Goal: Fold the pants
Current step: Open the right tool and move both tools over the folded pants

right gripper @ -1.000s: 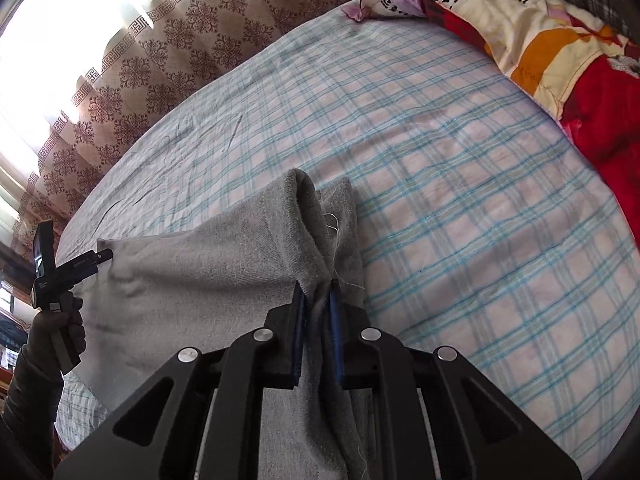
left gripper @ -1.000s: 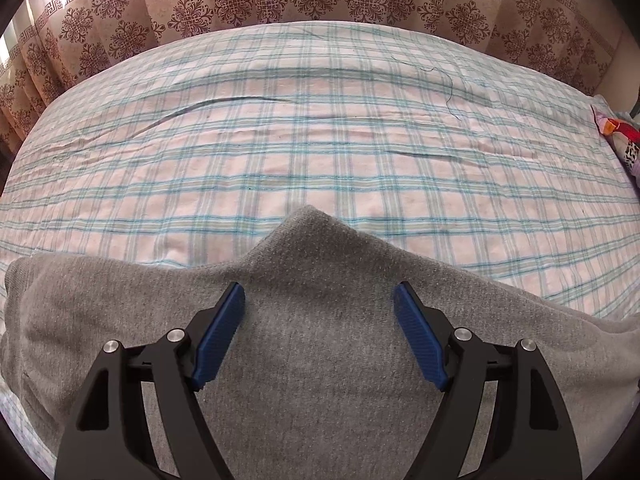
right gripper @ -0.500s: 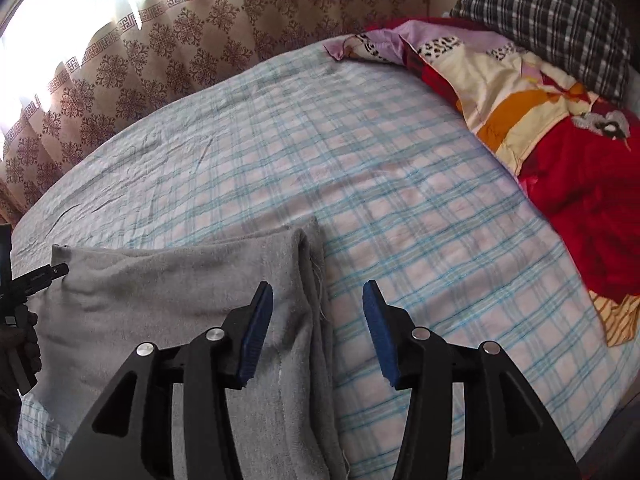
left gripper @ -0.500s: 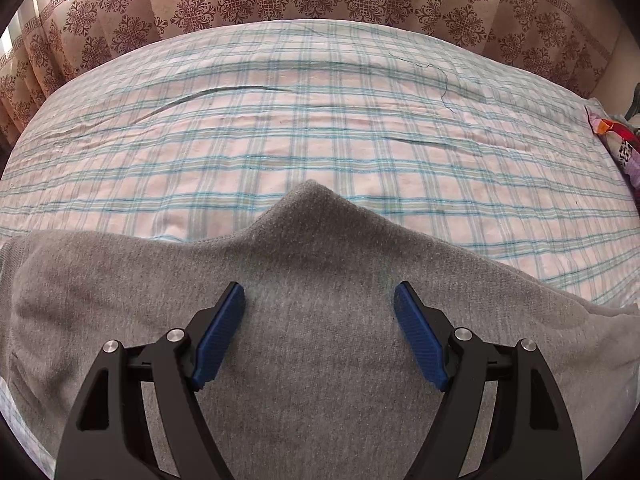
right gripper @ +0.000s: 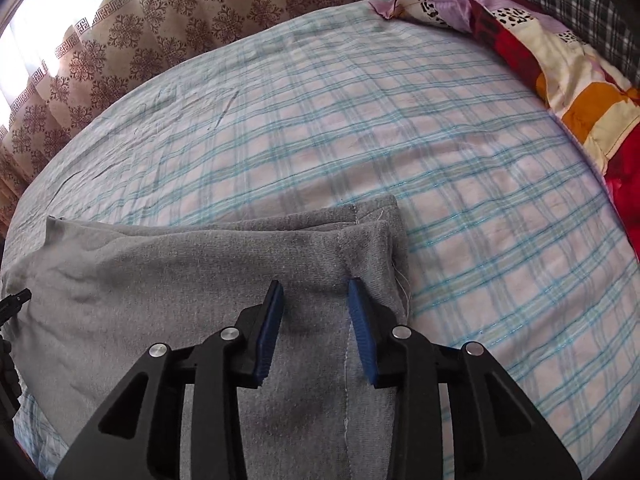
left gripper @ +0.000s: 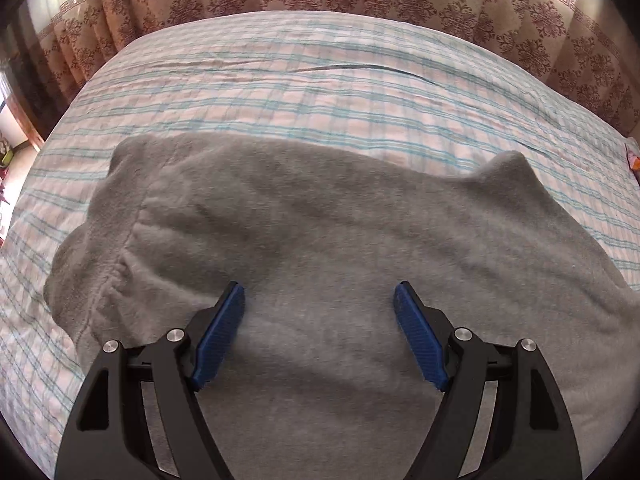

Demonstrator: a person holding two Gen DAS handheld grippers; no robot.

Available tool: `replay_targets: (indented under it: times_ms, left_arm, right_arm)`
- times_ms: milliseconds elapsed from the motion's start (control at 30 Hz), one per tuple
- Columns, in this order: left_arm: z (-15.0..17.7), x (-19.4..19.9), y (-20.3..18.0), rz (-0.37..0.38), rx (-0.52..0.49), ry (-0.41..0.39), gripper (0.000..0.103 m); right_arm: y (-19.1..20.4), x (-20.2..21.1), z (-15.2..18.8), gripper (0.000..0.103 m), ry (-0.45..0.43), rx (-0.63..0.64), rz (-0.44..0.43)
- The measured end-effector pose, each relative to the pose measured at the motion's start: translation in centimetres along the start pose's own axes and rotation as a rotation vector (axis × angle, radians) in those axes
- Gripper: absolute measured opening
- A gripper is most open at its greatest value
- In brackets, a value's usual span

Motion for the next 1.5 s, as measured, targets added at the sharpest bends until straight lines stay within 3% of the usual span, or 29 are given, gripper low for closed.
replay_targets:
  times_ms: [100, 233, 367, 567, 667, 833, 967, 1233, 1333, 1500]
  left_arm:
    - [0.3, 0.1, 1.1, 0.071, -0.006, -0.024, 0.078]
    - [0.5, 0.8, -0.6, 0.008, -0.071, -0.037, 0.079]
    - [1.3, 2.5, -2.9, 0.051, -0.099, -0.045, 0.079]
    - [4.3, 4.9, -7.7, 0.107, -0.206, -0.038, 0.079]
    - [6.2, 5.9, -10.1, 0.141, -0.258, -0.026, 0.08]
    - [9.5, 6.1, -13.0, 0.161, -0.331, 0.006, 0.086]
    - [11.4, 6.1, -15.1, 0.148, -0.374, 0.017, 0.086]
    - [11.2, 9.9, -22.2, 0.267, -0.465, -0.052, 0.086]
    - [11.3, 11.3, -25.8, 0.327, -0.518, -0.063, 0.086]
    - [12.0, 12.4, -31.1, 0.404, -0.57, -0.038, 0.086]
  right_arm:
    - [0.1, 0.0, 0.0, 0.033, -0.009, 0.014, 0.007]
    - [0.5, 1.6, -0.2, 0.036, -0.019, 0.043, 0.052]
    - [1.6, 5.4, 0.5, 0.046, -0.08, 0.137, 0.058]
    - [1.2, 7.0, 4.8, 0.048, -0.024, 0.179, 0.0]
    - [0.9, 5.9, 6.7, 0.048, 0.014, 0.206, 0.024]
    - [0.2, 5.5, 7.0, 0.05, 0.025, 0.171, -0.015]
    - [-1.9, 8.3, 6.3, 0.049, 0.001, 0.031, -0.106]
    - [-6.0, 11.7, 9.8, 0.05, 0.053, -0.089, -0.187]
    - [-6.6, 11.5, 10.3, 0.058, 0.06, -0.129, -0.205]
    - [-6.9, 9.7, 10.3, 0.059, 0.11, -0.173, -0.273]
Point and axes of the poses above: each gripper's, at about its wrist camera, not at the fingertips, and x roughly against the way its jaws point, y to its left, z to its underside, the point moved 5 cm from there along -x, roughly the way its jaws point, and after that the axes turned 3 degrees about -y, right-handed, at the moved point
